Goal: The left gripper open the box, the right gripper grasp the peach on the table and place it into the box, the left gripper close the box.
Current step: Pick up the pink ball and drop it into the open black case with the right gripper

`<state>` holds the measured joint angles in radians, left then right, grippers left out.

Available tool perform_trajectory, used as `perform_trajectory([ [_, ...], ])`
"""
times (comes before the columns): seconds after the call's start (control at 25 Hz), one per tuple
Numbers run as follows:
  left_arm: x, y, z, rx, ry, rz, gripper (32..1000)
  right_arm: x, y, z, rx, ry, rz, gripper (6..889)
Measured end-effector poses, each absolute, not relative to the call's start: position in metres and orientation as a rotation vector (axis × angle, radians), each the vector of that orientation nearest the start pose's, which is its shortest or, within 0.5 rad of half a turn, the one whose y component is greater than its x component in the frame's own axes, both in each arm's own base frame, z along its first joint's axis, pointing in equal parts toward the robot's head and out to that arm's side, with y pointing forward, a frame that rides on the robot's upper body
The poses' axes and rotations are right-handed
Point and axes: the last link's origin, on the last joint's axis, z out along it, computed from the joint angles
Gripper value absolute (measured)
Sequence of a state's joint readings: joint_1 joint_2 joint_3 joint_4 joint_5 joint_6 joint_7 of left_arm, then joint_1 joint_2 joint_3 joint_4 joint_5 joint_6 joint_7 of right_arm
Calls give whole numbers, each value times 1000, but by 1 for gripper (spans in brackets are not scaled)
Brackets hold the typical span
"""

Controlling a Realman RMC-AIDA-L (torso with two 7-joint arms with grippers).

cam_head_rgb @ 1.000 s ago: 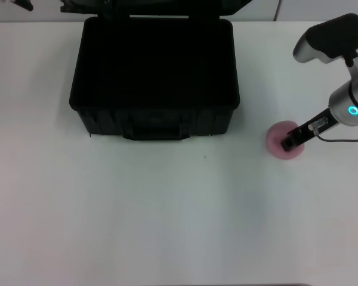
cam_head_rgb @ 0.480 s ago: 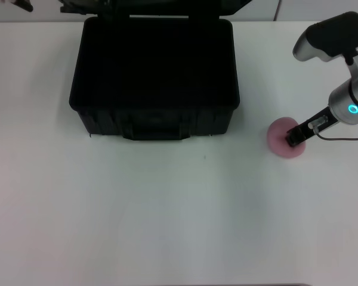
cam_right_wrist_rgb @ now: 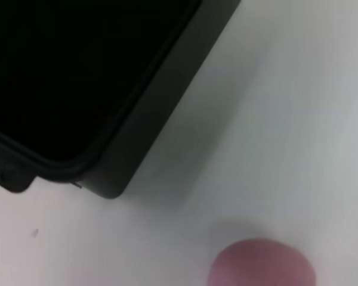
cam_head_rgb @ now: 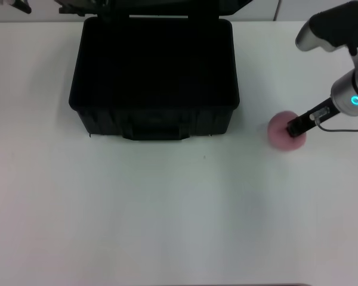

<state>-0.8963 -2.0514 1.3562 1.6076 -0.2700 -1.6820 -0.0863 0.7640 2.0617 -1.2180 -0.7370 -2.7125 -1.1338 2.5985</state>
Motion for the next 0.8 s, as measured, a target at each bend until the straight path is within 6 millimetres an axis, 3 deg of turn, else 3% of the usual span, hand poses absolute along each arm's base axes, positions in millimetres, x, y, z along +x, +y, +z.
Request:
perform_trajectory([
  [0.8,-63,396,67,-2069,-1092,225,391,202,396,25,-2371,1064,-325,40],
])
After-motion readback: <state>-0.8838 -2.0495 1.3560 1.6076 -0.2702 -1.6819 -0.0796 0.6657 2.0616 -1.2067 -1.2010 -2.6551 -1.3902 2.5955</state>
